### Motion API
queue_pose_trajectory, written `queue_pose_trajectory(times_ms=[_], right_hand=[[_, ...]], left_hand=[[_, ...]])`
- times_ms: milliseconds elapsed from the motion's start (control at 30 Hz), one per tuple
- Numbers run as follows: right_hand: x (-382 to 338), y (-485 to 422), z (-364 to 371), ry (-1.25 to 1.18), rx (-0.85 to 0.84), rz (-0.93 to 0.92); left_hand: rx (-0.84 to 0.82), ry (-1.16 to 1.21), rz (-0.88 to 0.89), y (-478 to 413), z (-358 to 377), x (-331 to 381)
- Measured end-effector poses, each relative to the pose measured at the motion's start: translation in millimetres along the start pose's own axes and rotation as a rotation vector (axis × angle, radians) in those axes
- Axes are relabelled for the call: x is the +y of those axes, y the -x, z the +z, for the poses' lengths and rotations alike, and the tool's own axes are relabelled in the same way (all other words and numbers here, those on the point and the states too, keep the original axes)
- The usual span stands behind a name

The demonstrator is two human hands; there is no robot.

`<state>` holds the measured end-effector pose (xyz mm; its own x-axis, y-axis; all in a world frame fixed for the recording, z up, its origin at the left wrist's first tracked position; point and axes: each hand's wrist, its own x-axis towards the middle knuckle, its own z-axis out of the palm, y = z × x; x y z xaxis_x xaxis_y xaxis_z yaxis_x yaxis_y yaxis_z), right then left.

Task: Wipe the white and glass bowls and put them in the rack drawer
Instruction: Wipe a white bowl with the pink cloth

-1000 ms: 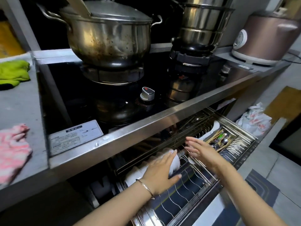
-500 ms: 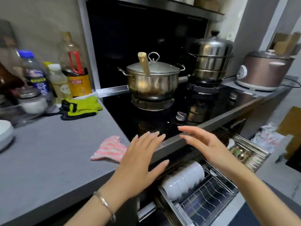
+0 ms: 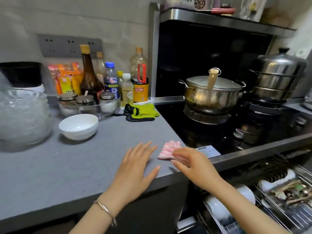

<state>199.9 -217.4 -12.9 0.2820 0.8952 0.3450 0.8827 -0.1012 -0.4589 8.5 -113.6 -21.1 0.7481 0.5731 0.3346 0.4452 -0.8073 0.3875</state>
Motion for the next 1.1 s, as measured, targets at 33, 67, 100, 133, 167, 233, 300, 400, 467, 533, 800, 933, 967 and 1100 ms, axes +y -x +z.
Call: queue_pose_trajectory(times_ms=[33, 67, 100, 133, 167, 233, 300, 400, 467, 533, 800, 933, 967, 1100], right_hand=[[0.9, -2.6, 2.6, 0.057, 0.015, -0.01], [1.5, -5.3, 4.5, 0.112, 0.023, -0.019], [0.5, -7.4, 5.4, 0.162, 0.03, -0.021], [-0.9, -10.3, 5.7, 0.206, 0.032, -0.008], [-4.2, -13.6, 4.0, 0.23, 0.036, 0.006], [-12.3, -23.3, -3.0, 0.128, 0.053, 0.018], [-28.7, -36.0, -15.8, -0.14, 0.091, 0.033], [-68.2, -49.9, -36.9, -0.61, 0.09, 0.094], [-89.9, -54.6, -39.3, -0.854, -0.009, 0.159], [-101.9, -59.5, -33.4, -0.947, -0.091, 0.218], [-116.9, -65.3, -6.1, -1.097, -0.31, 0.283], [-123.8, -70.4, 1.4, -1.243, -0.486, 0.222], [-124.6, -72.5, 4.5, -1.29, -0.562, 0.212], [-134.2, -78.2, 24.1, -1.374, -0.799, 0.22]], left_hand=[[0.011, 0.016, -0.003, 2.9, -1.7, -0.4], [0.026, 0.04, -0.007, 5.8, -3.3, -0.9], [0.039, 0.069, -0.012, 8.5, -4.9, -1.0], [0.05, 0.101, -0.018, 11.3, -6.5, -0.9], [0.061, 0.136, -0.024, 13.8, -8.7, -0.6], [0.076, 0.236, -0.057, 15.7, -14.9, 2.5], [0.121, 0.39, -0.136, 13.3, -22.4, 6.0], [0.224, 0.906, -0.372, 5.9, -36.4, 7.1], [0.194, 1.277, -0.456, 3.8, -46.7, 4.1], [0.194, 1.513, -0.481, 3.1, -56.9, -1.3], [0.353, 1.266, -0.526, 9.4, -100.2, -29.1], [0.384, 1.103, -0.435, 11.6, -116.0, -37.7], [0.373, 1.062, -0.379, 11.7, -120.2, -38.5], [0.378, 0.941, -0.194, 7.9, -130.1, -37.1]])
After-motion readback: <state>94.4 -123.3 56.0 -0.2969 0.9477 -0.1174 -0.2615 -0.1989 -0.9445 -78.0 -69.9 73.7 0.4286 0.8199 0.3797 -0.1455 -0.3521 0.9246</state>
